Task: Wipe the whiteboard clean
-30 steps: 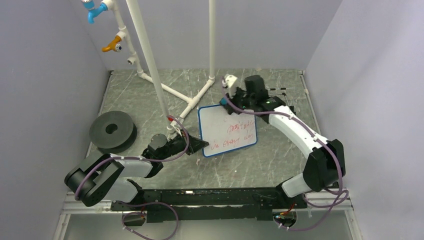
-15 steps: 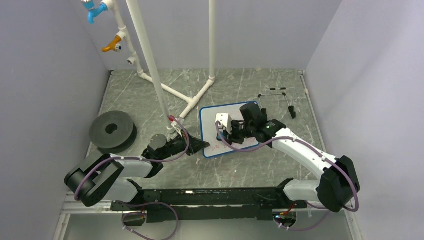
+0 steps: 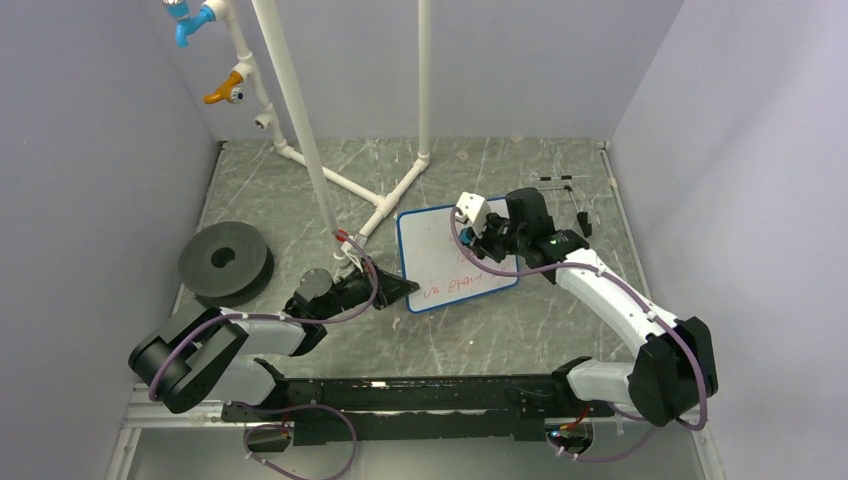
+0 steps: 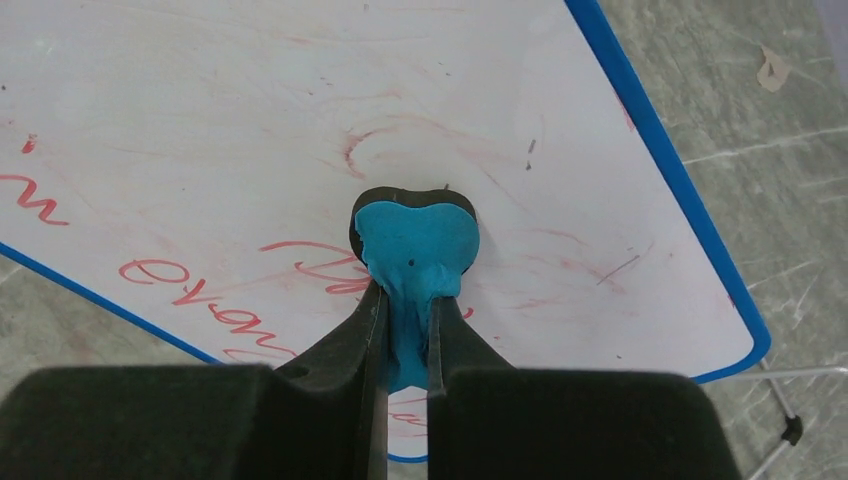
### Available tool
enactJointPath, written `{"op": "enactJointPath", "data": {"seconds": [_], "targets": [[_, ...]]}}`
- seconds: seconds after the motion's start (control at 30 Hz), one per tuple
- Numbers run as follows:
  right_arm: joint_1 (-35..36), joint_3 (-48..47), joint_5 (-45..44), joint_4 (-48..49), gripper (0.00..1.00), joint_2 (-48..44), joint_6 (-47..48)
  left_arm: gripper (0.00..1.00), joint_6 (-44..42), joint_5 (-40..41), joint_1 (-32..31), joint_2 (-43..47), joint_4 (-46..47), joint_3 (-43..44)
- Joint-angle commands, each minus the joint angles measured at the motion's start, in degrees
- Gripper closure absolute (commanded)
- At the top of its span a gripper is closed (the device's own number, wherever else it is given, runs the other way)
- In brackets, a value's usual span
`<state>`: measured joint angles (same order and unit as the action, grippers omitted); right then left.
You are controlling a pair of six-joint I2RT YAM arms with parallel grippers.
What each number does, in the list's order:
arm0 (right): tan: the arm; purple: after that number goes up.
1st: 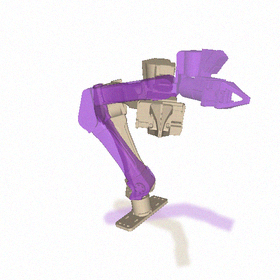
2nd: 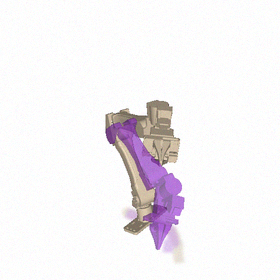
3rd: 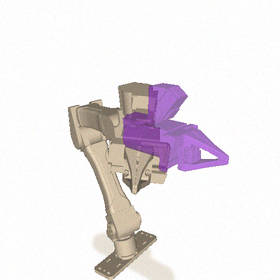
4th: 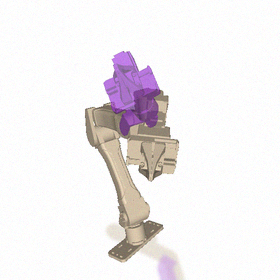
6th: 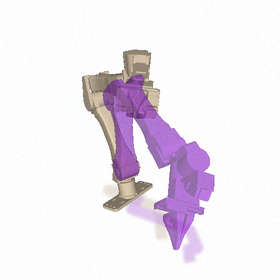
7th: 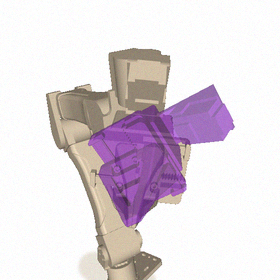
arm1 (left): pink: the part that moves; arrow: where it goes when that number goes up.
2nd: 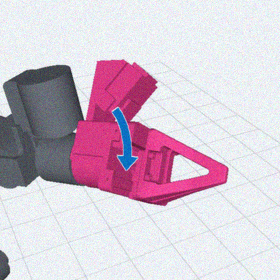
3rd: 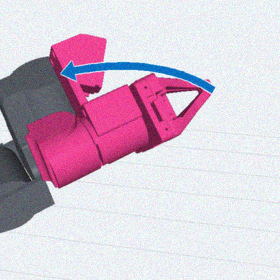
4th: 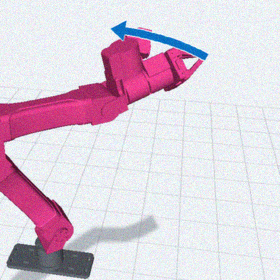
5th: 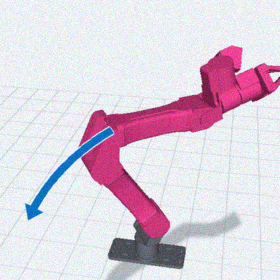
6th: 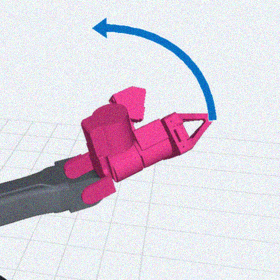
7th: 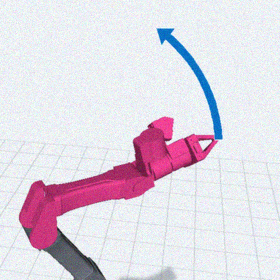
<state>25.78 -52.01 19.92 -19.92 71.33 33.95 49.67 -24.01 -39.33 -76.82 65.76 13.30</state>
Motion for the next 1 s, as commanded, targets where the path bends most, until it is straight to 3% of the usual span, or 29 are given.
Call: {"op": "enactJointPath", "data": {"seconds": [0.0, 0.2, 0.57, 0.7, 0.97], "targets": [[3.5, 0.7, 2.1, -1.4, 1.0, -1.5, 4.3, 1.0, 0.7, -2.7, -0.6, 2.0, 13.6, 1.7], [12.0, 2.7, 4.1, -7.6, 1.0, -2.1, 10.7, 1.0, 0.9, -2.8, -0.5, 1.2, 14.1, 1.9], [4.4, 1.3, -14.6, 6.5, 1.0, -1.2, -3.6, 1.0, 1.2, -3.1, -0.6, 0.5, 14.7, 2.0], [4.8, 1.9, -10.5, 3.7, 1.0, -1.2, -0.4, 1.0, 1.1, -2.9, -0.5, 0.8, 14.9, 1.8], [12.3, 7.0, -0.8, -6.3, 1.0, -3.8, 12.5, 1.0, 0.3, -2.4, -0.5, 2.1, 13.5, 1.5]]}}
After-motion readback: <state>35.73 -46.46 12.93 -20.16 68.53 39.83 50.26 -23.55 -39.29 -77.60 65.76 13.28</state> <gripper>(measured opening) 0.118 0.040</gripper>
